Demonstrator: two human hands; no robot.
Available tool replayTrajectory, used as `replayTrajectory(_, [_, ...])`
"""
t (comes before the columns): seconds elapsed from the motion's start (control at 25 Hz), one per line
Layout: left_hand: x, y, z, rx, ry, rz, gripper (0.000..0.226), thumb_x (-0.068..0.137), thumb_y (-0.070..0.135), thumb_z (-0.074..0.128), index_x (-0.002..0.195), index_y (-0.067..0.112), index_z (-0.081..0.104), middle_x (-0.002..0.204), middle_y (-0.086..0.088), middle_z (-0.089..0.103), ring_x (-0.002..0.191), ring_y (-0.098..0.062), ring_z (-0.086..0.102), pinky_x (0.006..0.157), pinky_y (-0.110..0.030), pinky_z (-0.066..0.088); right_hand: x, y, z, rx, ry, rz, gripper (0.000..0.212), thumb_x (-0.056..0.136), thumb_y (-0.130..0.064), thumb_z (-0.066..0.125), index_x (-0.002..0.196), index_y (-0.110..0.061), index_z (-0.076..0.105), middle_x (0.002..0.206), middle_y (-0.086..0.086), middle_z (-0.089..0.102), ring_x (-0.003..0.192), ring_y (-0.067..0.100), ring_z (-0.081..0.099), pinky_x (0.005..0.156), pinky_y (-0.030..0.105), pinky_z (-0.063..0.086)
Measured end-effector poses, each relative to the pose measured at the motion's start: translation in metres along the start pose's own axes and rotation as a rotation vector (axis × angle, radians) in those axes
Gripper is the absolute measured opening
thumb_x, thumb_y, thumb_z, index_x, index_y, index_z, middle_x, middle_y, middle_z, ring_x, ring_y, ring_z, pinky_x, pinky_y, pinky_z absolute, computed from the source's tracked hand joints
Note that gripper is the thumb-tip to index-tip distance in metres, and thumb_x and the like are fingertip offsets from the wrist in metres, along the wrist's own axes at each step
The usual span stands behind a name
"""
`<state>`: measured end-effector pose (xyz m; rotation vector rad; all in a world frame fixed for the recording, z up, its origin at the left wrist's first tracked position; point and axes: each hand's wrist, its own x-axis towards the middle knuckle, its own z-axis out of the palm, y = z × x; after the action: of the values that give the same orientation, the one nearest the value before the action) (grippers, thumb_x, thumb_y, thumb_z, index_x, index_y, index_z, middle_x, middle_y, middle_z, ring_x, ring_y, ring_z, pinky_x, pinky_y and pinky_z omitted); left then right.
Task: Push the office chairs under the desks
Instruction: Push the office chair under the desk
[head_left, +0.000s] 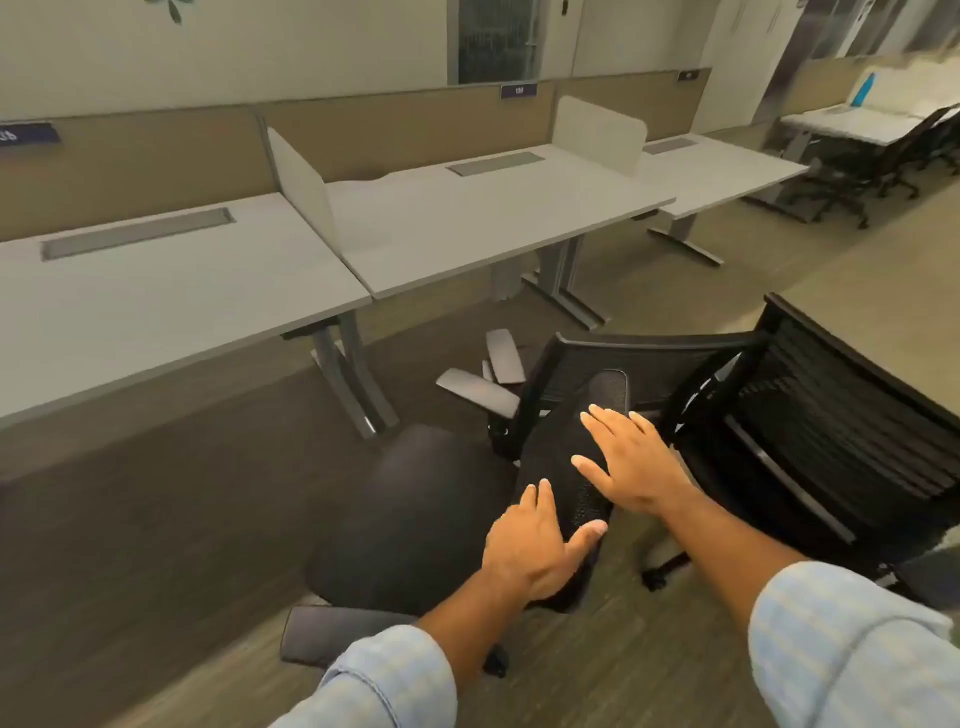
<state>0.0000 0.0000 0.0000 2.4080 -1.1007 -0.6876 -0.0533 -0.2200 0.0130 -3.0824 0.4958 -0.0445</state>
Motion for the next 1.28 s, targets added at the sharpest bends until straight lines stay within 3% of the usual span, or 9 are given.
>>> replayTrajectory(0.08, [0.004,0.023,0.015,-0.065,-0.091,-0.074,0.125,0.086,0.096,0.04,0.172,0.015,-0.002,0.182,-0.011,0.012,0.162,-0.036,0.027,0.126,-0.057,0.035,0.012,0.02,0.0,-0.036,-0.089,-0.042,0.092,0.1,-0.077,0.017,0.169,-0.019,0.034,0.177,0.004,0.032,0.164,0.021,0.025,0.134,0.045,0.01])
replayTrajectory(0.16, [0.007,0.037,0.03,-0.085,-0.075,-0.122,0.118,0.094,0.079,0.057,0.172,0.017,-0.005,0.182,-0.011,0.01,0.163,-0.037,0.025,0.127,-0.057,0.035,0.026,0.041,0.005,-0.077,-0.168,-0.116,0.091,0.101,-0.079,0.017,0.17,-0.021,0.033,0.179,0.002,0.028,0.166,0.021,0.018,0.135,0.045,0.007])
replayTrajectory(0.24, [0.009,0.039,0.04,-0.079,-0.026,-0.162,0.105,0.102,0.061,0.061,0.172,0.018,-0.005,0.181,-0.012,0.012,0.163,-0.035,0.025,0.128,-0.057,0.035,0.036,0.055,0.016,-0.122,-0.167,-0.208,0.096,0.098,-0.082,0.01,0.169,-0.023,0.037,0.179,0.002,0.027,0.168,0.023,0.014,0.135,0.047,0.006])
replayTrajectory(0.36, [0.007,0.033,0.04,-0.05,-0.005,-0.177,0.099,0.105,0.054,0.059,0.172,0.019,-0.004,0.181,-0.013,0.014,0.164,-0.033,0.024,0.13,-0.056,0.033,0.05,0.06,0.024,-0.102,-0.109,-0.325,0.089,0.101,-0.079,0.014,0.161,-0.025,0.052,0.173,0.005,0.041,0.165,0.028,0.023,0.136,0.05,0.009])
replayTrajectory(0.68, [-0.016,-0.001,0.02,-0.042,-0.003,-0.149,0.102,0.102,0.064,0.059,0.172,0.025,-0.003,0.181,-0.002,0.017,0.164,-0.023,0.026,0.128,-0.05,0.037,0.059,0.024,0.032,-0.072,-0.028,-0.494,0.066,0.106,-0.063,0.031,0.129,-0.025,0.079,0.136,-0.003,0.076,0.141,0.025,0.059,0.129,0.053,0.028])
replayTrajectory(1.04, [-0.044,-0.093,-0.019,0.026,0.058,-0.164,0.099,0.097,0.07,0.054,0.172,0.028,0.003,0.177,0.003,0.03,0.155,-0.023,0.042,0.121,-0.051,0.045,0.089,-0.07,0.041,-0.01,0.061,-0.546,0.064,0.104,-0.067,0.031,0.108,-0.03,0.083,0.111,-0.011,0.08,0.116,0.017,0.07,0.118,0.049,0.038])
replayTrajectory(1.2, [-0.064,-0.149,-0.052,0.072,0.115,-0.207,0.097,0.094,0.075,0.05,0.17,0.027,0.015,0.168,0.003,0.046,0.144,-0.025,0.053,0.113,-0.049,0.051,0.11,-0.131,0.052,-0.01,0.098,-0.542,0.063,0.105,-0.069,0.032,0.105,-0.032,0.083,0.107,-0.014,0.081,0.111,0.015,0.071,0.115,0.046,0.039])
replayTrajectory(1.28, [-0.073,-0.176,-0.069,0.114,0.138,-0.244,0.092,0.092,0.083,0.043,0.164,0.027,0.031,0.156,0.001,0.058,0.134,-0.026,0.061,0.105,-0.048,0.055,0.119,-0.162,0.058,0.011,0.13,-0.528,0.062,0.105,-0.068,0.033,0.1,-0.032,0.082,0.102,-0.014,0.081,0.108,0.015,0.072,0.114,0.047,0.04])
